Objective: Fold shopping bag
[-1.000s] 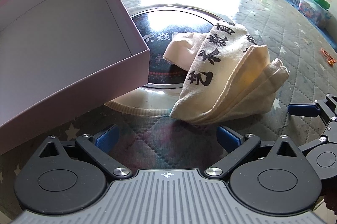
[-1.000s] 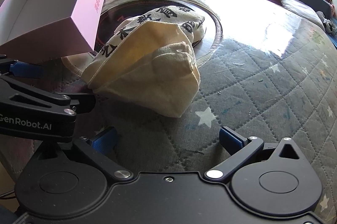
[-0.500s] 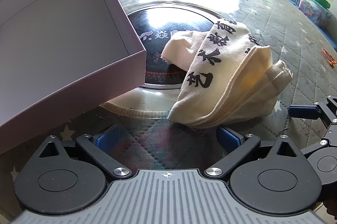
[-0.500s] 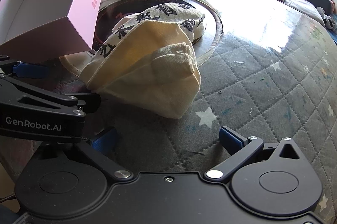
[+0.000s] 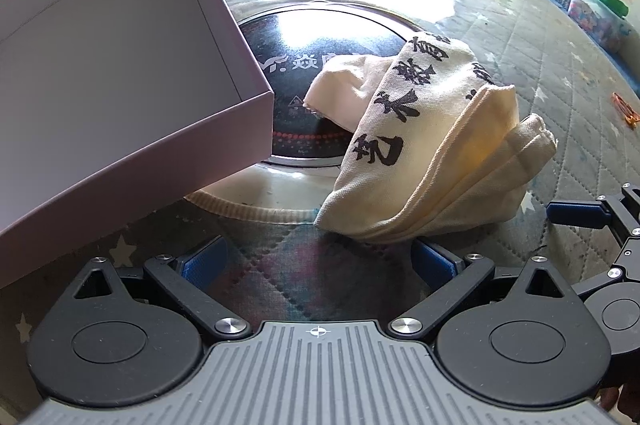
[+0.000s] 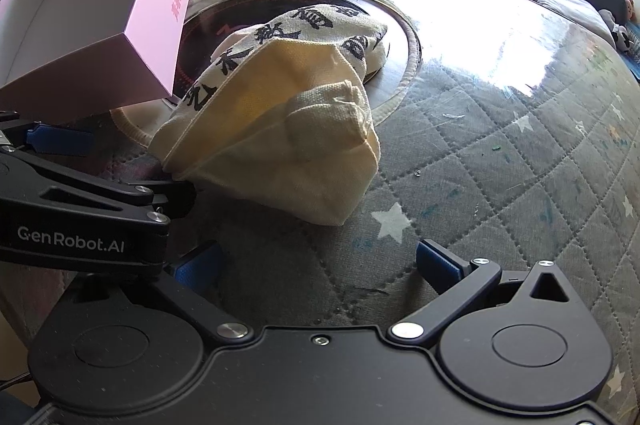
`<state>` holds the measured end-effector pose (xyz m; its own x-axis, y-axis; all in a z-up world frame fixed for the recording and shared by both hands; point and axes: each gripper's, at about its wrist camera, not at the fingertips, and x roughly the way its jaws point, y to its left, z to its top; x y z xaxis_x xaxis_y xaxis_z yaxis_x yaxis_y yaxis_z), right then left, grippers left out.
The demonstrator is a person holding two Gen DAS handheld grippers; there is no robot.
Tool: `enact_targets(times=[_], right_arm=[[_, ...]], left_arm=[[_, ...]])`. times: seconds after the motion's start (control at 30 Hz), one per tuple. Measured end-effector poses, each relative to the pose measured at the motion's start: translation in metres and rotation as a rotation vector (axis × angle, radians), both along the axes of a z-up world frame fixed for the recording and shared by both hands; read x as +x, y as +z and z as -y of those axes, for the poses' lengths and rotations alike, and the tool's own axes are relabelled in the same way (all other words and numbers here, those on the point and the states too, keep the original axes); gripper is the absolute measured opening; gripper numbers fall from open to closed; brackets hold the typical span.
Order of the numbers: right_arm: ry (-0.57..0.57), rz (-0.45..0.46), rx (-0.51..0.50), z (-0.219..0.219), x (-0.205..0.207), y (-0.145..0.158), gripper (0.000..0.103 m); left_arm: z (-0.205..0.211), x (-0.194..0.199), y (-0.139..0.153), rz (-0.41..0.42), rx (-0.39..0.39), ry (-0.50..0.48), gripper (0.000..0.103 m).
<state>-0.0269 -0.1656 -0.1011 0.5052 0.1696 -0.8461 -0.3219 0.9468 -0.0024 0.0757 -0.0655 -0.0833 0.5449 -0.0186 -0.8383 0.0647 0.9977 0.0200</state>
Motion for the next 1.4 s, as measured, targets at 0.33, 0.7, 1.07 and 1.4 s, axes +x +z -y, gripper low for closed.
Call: enact_targets(times=[0.33,0.7,1.07,1.4], right_arm=[[0.018,0.003,-0.009,-0.002,0.014,-0.004,0.103],[0.066,0.010,-0.010,-0.002,0.013,-0.003,0.103],[0.095,0.053,0.000,0.006,0.005,0.011,0.103],[0.104,0.080,0.048,0.018,0.004,0.028,0.103]], left_arm=[[0.005,0.001,0.001,0.011,-0.001,-0.021,0.100],[0.004,0.001,0.002,0.011,-0.023,-0.041,0.092],[0.004,-0.003,0.010,0.036,-0.046,-0.077,0.078],[0.004,-0.005,0.035,0.098,-0.077,-0.170,0.061]])
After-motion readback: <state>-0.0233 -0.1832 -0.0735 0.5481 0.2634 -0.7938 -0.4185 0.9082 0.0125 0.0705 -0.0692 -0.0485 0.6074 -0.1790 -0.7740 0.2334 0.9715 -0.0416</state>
